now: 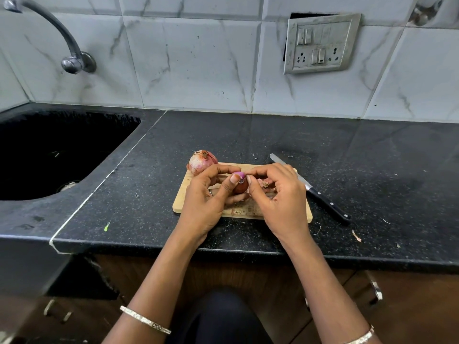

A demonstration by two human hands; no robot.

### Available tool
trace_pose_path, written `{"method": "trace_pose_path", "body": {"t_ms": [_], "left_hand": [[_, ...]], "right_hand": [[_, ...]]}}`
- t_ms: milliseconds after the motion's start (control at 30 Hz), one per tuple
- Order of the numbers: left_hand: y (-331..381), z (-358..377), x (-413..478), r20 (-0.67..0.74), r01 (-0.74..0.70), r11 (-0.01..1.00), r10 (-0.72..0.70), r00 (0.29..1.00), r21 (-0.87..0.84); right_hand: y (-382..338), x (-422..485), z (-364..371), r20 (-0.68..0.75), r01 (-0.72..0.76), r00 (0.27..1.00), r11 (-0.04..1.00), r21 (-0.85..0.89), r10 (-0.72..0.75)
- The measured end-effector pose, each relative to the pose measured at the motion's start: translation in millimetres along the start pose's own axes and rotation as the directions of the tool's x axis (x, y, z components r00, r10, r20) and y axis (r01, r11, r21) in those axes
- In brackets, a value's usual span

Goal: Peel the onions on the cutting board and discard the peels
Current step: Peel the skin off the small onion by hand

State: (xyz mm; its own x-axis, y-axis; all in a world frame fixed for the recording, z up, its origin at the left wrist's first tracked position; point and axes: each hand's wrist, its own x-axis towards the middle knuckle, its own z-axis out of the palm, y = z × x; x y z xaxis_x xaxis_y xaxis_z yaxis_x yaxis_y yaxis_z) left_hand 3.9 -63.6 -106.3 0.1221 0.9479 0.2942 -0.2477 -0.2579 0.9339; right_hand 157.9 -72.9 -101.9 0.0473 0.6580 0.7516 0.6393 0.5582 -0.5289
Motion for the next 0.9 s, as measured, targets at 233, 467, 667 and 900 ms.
{"method": "trace_pose_path", "body": {"t_ms": [233,467,667,900], "left_hand": [[-0.6,-3.2,1.7,-0.028,-0.035,0.999,0.035,0.999,0.002],[0.4,-2.3,1.9,0.019,-0.03,0.999,0.03,0.999,-0.017],[2.7,-1.8,1.3,0.016,-0.032,0.999,0.032,0.999,-0.015],[2.6,-0.3,1.0,-0.021,-0.01,0.999,0.009,1.0,-0.032]], "right_hand": [[-1.8,-0.3,-1.4,0.144,-0.053,0.989,0.989,0.137,0.033],[1.3,1.4,-0.6,0.172,-0.043,0.985,0.974,0.221,0.005],[2.4,1.6,0.1,0.186,-0.068,0.982,0.963,0.259,0.02],[2.2,0.9,0.7,0.202,-0.072,0.979,0.967,0.246,0.021]]}}
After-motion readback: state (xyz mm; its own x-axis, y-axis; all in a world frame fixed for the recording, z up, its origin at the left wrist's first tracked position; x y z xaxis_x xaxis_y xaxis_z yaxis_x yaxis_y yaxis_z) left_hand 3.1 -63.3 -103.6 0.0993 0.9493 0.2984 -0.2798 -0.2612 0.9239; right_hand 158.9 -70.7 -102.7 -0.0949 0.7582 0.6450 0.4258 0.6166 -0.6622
